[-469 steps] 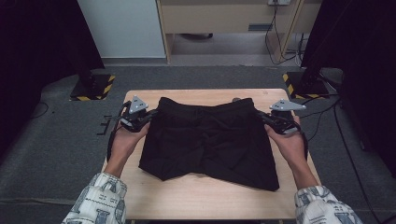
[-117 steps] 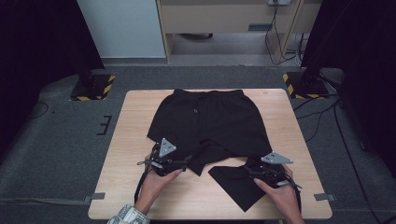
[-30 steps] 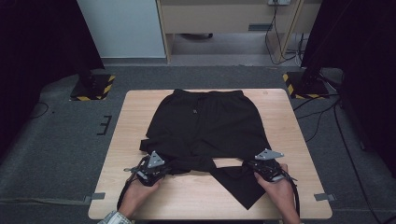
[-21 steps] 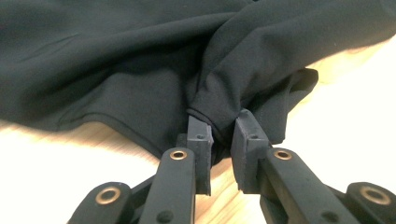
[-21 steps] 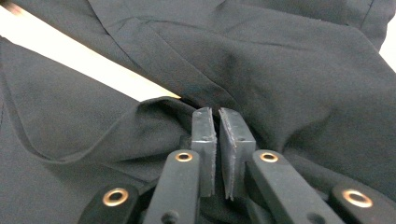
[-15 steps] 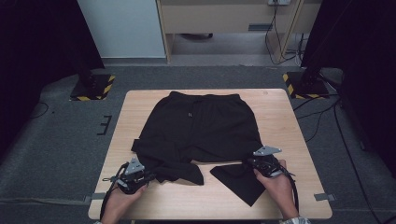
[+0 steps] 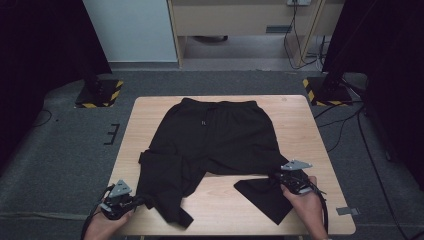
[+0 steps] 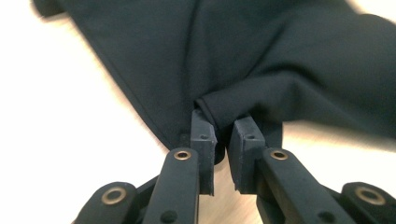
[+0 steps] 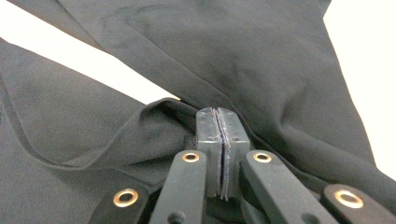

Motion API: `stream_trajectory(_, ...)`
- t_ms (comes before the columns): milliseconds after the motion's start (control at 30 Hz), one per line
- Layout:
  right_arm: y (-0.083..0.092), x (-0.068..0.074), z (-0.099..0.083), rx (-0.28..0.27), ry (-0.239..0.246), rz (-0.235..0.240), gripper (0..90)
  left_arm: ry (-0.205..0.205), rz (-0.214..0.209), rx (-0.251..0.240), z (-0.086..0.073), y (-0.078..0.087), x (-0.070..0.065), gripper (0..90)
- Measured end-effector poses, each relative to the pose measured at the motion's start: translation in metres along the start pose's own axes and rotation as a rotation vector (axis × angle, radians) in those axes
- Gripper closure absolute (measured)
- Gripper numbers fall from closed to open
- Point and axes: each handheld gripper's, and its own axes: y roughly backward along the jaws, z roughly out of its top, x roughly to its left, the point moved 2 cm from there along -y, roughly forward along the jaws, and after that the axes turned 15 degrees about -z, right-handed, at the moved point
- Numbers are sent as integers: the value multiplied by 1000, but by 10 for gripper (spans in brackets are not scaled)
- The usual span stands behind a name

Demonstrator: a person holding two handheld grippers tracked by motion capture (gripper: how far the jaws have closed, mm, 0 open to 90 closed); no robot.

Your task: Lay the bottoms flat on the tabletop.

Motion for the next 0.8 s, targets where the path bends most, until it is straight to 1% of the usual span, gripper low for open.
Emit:
stream_trajectory(33, 2, -2, -2, 1, -5, -7, 889, 0, 0, 0, 0, 0, 0, 801)
stream_trajectory(67, 2, -2, -2, 1, -5, -7, 889, 7, -1, 2, -3, 2, 3, 801)
stream_trajectory(100, 5, -6, -7, 6, -21, -16, 888, 23, 5, -16, -10, 9, 10, 789)
stream_trajectory(133, 6, -7, -8, 8, -25, -12, 888, 40, 18, -24, -12, 15, 15, 770)
stream_trajectory(167, 7, -7, -10, 0, -28, -3, 886, 57, 24, -36, -13, 18, 17, 721)
stream_trajectory(200, 8, -7, -11, -5, -20, 8, 879, 69, 36, -67, -11, 23, 19, 659)
stream_trajectory(233, 10, -5, -12, -23, -17, 30, 852, 63, 40, -80, -9, 26, 19, 609)
stream_trajectory(267, 11, -4, -11, -38, -14, 44, 816, 42, 53, -101, -3, 31, 17, 586)
stream_trajectory(300, 14, 0, -9, -60, -18, 67, 775, 34, 61, -117, 3, 32, 16, 541)
stream_trajectory(333, 15, 3, -6, -82, -18, 75, 739, 34, 61, -117, 3, 32, 16, 491)
stream_trajectory(367, 19, 7, -2, -111, -11, 87, 660, 4, 71, -155, 22, 33, 12, 425)
stream_trajectory(400, 21, 11, 3, -133, -12, 94, 623, -13, 76, -171, 32, 31, 11, 402)
stream_trajectory(433, 23, 14, 7, -158, -7, 101, 584, -22, 92, -184, 41, 29, 10, 387)
stream_trajectory(467, 25, 17, 11, -173, -14, 111, 547, -23, 98, -192, 50, 27, 10, 372)
stream_trajectory(500, 25, 19, 14, -188, -12, 115, 512, -21, 95, -202, 58, 23, 10, 354)
stream_trajectory(533, 24, 20, 17, -189, -5, 112, 482, -19, 94, -207, 66, 19, 11, 342)
stream_trajectory(567, 23, 20, 20, -185, 3, 98, 459, -17, 93, -206, 71, 14, 11, 330)
stream_trajectory(600, 22, 19, 21, -186, 6, 87, 442, -14, 91, -196, 78, 7, 12, 316)
stream_trajectory(633, 19, 17, 24, -174, 12, 80, 421, -12, 88, -197, 85, 0, 13, 308)
stream_trajectory(667, 16, 13, 27, -165, 18, 60, 401, -21, 90, -194, 91, -11, 14, 307)
stream_trajectory(700, 11, 7, 31, -162, 13, 36, 381, -23, 86, -185, 95, -20, 15, 305)
stream_trajectory(733, 7, 1, 34, -158, 6, 25, 375, -28, 79, -163, 98, -30, 15, 305)
stream_trajectory(800, -2, -8, 40, -132, -7, -3, 370, -38, 84, -117, 98, -46, 17, 305)
